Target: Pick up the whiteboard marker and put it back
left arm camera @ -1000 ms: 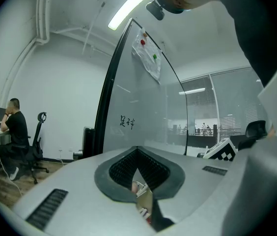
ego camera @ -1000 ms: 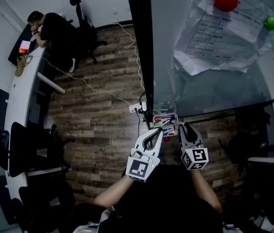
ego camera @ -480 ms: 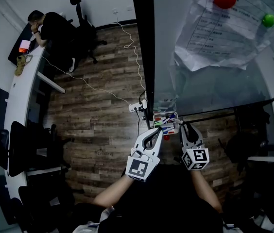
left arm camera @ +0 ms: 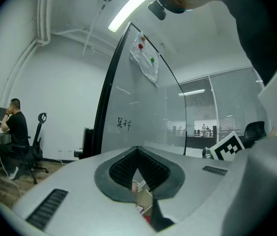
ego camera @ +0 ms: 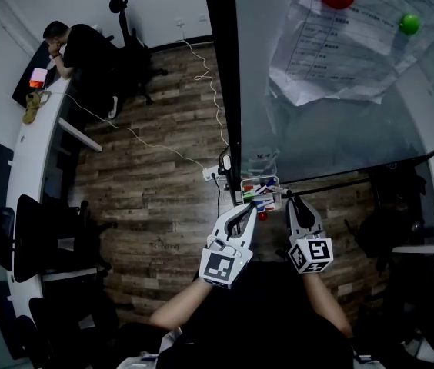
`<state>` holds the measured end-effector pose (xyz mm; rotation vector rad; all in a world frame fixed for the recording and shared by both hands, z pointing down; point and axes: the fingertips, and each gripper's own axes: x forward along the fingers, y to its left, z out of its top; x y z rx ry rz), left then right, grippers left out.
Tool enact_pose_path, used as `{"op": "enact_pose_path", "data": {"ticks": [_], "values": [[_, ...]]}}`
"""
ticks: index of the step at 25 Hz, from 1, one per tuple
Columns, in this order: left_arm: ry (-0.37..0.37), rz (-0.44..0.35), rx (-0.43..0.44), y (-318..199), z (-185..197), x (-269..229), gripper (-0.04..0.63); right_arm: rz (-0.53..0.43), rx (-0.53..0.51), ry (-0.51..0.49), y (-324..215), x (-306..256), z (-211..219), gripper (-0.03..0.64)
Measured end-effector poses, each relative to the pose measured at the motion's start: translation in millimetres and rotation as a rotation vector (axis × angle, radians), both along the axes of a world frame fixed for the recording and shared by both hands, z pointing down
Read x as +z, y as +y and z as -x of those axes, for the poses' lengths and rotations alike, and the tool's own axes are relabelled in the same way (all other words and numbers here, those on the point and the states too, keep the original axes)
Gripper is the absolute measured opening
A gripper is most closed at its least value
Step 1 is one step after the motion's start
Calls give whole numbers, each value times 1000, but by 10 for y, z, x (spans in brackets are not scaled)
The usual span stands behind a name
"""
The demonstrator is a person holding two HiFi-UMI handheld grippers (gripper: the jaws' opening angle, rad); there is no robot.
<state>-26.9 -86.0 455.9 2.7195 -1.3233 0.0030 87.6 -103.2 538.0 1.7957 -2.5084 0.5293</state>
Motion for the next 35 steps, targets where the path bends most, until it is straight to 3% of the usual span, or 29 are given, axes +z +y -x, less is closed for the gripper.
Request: {"op": "enact_pose_path", "data": {"ticks": [6,17,29,35], "values": [[-25,-6,4,87,-1,25,8,-2,-24,-33,133,-128,52,18],[-18,6,-29,216,21,65,8,-40,-49,-40,340,-373,116,14],[-3,0,-25,477,-38,62,8,-66,-64,48,683,-483,92,12],[19,2,-27,551,-100,5,8,-92,-82,41,775,-531,78,12]]}}
